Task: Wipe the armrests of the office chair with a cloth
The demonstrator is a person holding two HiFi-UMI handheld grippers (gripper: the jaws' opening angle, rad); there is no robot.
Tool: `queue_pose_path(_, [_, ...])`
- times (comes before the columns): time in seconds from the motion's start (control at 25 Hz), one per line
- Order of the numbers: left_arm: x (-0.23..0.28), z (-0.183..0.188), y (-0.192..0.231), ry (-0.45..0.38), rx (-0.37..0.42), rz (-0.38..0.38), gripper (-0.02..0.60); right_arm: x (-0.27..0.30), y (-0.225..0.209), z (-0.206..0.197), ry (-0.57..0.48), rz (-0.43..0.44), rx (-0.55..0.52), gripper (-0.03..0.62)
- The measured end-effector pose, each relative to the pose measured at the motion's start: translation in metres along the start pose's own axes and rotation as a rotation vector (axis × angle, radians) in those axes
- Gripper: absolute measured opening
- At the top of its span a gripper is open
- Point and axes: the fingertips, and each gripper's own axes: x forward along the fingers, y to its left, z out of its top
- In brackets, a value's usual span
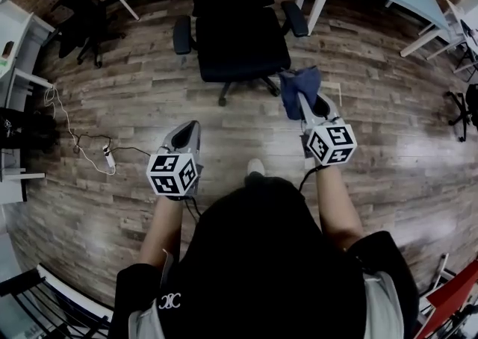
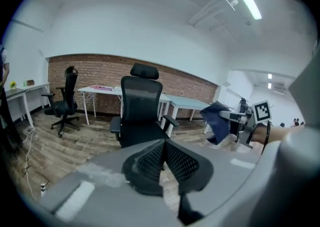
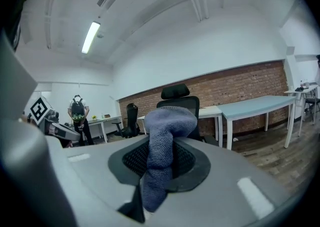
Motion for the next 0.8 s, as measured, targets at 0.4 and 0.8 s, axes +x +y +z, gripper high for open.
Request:
queue_pose_path(0.4, [-0.087, -0.054, 0.008, -0.054, -0.057, 0.016, 0.006, -0.074, 0.092, -0.004, -0.027, 0.005, -0.07, 0.078])
queue_pose_path(0.8, [-0.121, -0.08, 0.005, -0.058, -0.046, 0.043, 0.006, -0.134, 0.136, -0.008, -0.002, -0.003, -0.132, 0.078])
